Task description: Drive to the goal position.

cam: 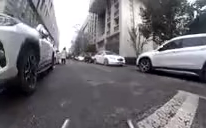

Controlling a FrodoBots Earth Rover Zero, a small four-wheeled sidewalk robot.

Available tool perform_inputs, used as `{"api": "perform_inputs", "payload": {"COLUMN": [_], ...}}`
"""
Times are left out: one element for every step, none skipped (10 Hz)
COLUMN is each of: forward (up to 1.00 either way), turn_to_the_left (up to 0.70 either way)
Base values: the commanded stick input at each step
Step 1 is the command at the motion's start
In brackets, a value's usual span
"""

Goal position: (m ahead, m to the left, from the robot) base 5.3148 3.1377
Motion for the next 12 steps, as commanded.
{"api": "perform_inputs", "payload": {"forward": [0.70,0.70,0.70,0.70,0.70,0.70,0.70,0.70,0.70,0.70,0.70,0.70], "turn_to_the_left": [0.14,0.14,0.14,0.14,0.14,0.14,0.14,0.08,0.00,-0.03,-0.11,-0.14]}}
